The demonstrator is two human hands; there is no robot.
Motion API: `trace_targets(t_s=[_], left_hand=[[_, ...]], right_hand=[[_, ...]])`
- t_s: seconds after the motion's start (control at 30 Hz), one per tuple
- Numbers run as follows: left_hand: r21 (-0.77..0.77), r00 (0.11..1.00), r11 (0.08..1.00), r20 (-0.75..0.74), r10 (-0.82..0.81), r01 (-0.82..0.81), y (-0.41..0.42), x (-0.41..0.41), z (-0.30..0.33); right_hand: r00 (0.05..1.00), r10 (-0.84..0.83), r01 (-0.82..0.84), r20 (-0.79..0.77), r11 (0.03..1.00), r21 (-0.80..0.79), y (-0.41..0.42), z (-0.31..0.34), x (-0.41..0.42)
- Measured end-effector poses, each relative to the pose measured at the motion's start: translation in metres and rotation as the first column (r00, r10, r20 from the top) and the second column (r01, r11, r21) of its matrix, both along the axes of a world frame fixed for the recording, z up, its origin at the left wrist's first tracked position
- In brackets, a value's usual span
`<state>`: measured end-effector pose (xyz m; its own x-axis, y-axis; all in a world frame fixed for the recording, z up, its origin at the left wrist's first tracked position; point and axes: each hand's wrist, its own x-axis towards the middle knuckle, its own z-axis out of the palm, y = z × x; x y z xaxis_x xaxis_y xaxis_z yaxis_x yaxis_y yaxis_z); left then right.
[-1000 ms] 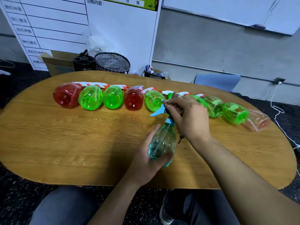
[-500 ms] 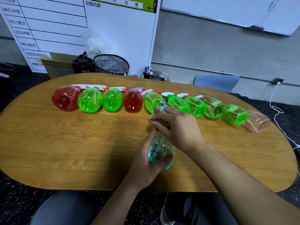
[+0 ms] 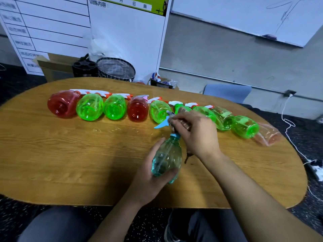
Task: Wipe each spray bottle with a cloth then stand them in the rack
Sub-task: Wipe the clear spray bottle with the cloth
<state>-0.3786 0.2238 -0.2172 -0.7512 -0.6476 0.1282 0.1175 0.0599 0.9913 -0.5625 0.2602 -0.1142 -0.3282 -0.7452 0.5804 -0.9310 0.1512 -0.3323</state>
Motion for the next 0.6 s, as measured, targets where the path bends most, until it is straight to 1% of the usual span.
trace_targets(t_s=[0.03,0.07,0.17,0.2,0.3,0.37,0.43,0.47,0.53,0.57,0.6], left_hand=[[0.008,1.0,1.0,-0.002,0.001,-0.001,-0.001,0.0,0.0],[0.01,1.0,1.0,-0.001,-0.001,0.001,-0.001,0.0,0.0],[-0.018,1.0,1.0,0.011,-0.015,0.015,-0.001,0.0,0.0],[-0.02,1.0,1.0,0.011,-0.019,0.019,-0.001,0.0,0.0],[-0.01,1.0,1.0,0.007,-0.015,0.015,-0.001,0.001,0.001],[-0.018,1.0,1.0,0.007,-0.015,0.015,-0.001,0.001,0.002],[-0.036,1.0,0.999,0.012,-0.017,0.017,-0.001,0.001,0.002],[-0.037,1.0,0.999,0.012,-0.015,0.015,-0.001,0.001,0.002],[-0.024,1.0,1.0,0.005,-0.006,0.006,-0.001,0.002,0.002],[-0.019,1.0,1.0,0.003,-0.006,0.006,-0.001,0.002,0.001],[-0.017,1.0,1.0,0.005,-0.01,0.01,-0.001,0.001,0.002]], right_hand=[[0.999,0.052,-0.052,0.0,0.998,0.041,0.002,-0.002,0.001],[0.998,0.068,-0.068,-0.002,0.996,0.059,0.005,-0.004,0.0],[0.999,-0.036,0.036,0.037,0.999,-0.001,0.009,-0.002,-0.015],[0.998,-0.035,0.035,0.055,0.999,-0.007,0.009,-0.001,-0.018],[0.995,0.078,-0.082,0.055,0.994,0.068,0.008,-0.001,-0.009],[0.999,0.031,-0.032,0.036,0.999,0.04,0.007,0.001,-0.008],[0.997,-0.03,0.032,0.07,0.999,-0.029,0.007,0.002,-0.012],[0.995,-0.002,0.004,0.098,1.0,-0.027,0.008,0.001,-0.013],[0.984,0.122,-0.128,0.132,0.991,0.039,0.011,0.001,-0.011],[0.98,0.154,-0.164,0.128,0.984,0.071,0.013,0.001,-0.011],[0.983,0.144,-0.154,0.111,0.985,0.08,0.013,0.002,-0.014]])
